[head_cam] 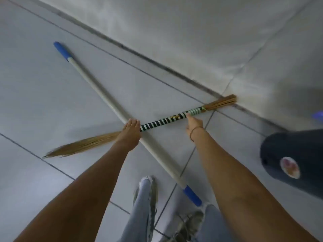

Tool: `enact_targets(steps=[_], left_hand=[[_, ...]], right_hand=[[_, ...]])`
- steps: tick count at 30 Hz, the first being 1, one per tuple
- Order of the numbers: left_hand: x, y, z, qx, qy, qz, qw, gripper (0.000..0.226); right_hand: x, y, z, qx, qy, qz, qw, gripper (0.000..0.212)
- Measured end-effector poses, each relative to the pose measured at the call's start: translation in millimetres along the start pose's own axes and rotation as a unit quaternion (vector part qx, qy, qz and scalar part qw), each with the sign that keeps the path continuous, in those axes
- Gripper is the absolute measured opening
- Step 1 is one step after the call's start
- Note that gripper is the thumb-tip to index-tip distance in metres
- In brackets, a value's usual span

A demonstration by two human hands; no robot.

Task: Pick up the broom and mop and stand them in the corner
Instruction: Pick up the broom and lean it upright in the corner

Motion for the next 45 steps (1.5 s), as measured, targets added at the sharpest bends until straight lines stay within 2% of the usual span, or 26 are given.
enact_targets(steps=[1,3,5,9,11,17,22,27,31,35,38,42,45], left_hand=[[10.8,2.5,11.5,0.013,0.009,0.019,1.0,0.053],[26.7,9.4,32.5,0.01,-0.008,0.002,1.0,0.048],[29.0,9.1,40.1,-0.012,-0.021,-0.028,0.999,0.042],[-2.1,-7.9,10.4,-0.027,-0.064,-0.069,0.995,0.028],[-39.1,-20.4,-29.8,-0.04,-0.091,-0.113,0.989,0.027],[-162.7,-59.7,-166.4,-0.104,-0.131,-0.216,0.962,0.023],[-260.0,-118.2,-281.1,-0.074,-0.151,-0.259,0.951,0.025],[-315.5,-187.5,-367.2,0.01,-0.136,-0.269,0.953,0.022],[-318.1,-245.2,-418.1,0.097,-0.122,-0.256,0.954,0.024],[-295.7,-306.7,-456.4,0.195,-0.082,-0.239,0.948,0.023],[-271.0,-350.8,-490.1,0.244,-0.063,-0.203,0.946,0.027],[-233.1,-418.1,-543.3,0.299,-0.042,-0.173,0.937,0.025],[-196.2,-482.9,-592.7,0.348,-0.03,-0.162,0.923,0.019]], right_hand=[[7.6,-1.6,10.0,0.012,0.004,0.008,1.0,0.065],[18.1,0.6,32.9,0.024,0.042,0.056,0.997,0.064],[23.0,7.8,44.8,0.027,0.077,0.115,0.99,0.056],[15.4,44.3,-1.3,-0.027,0.116,0.119,0.986,0.029],[8.5,69.8,-63.2,-0.063,0.132,0.107,0.983,0.021],[-25.8,134.8,-283.6,-0.16,0.161,0.09,0.97,0.016],[-93.0,167.5,-468.5,-0.248,0.148,0.055,0.956,0.009],[-173.7,157.4,-605.5,-0.354,0.073,0.044,0.931,0.019],[-237.0,120.9,-677.8,-0.421,-0.001,0.071,0.904,0.014],[-300.1,68.7,-724.4,-0.484,-0.1,0.077,0.866,0.014],[-348.8,21.9,-752.4,-0.485,-0.161,0.087,0.855,0.025],[-423.7,-40.7,-784.2,-0.48,-0.214,0.11,0.843,0.024],[-495.3,-94.3,-809.2,-0.489,-0.266,0.129,0.821,0.025]])
Point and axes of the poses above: each hand's wrist, its own z-axis towards the middle knuckle, its own x-axis out of the palm, y = z × x, the point moved 4 cm from there along z, towards the middle knuckle, and after that the axes turned 6 degrees about x, right-handed, at the moved point
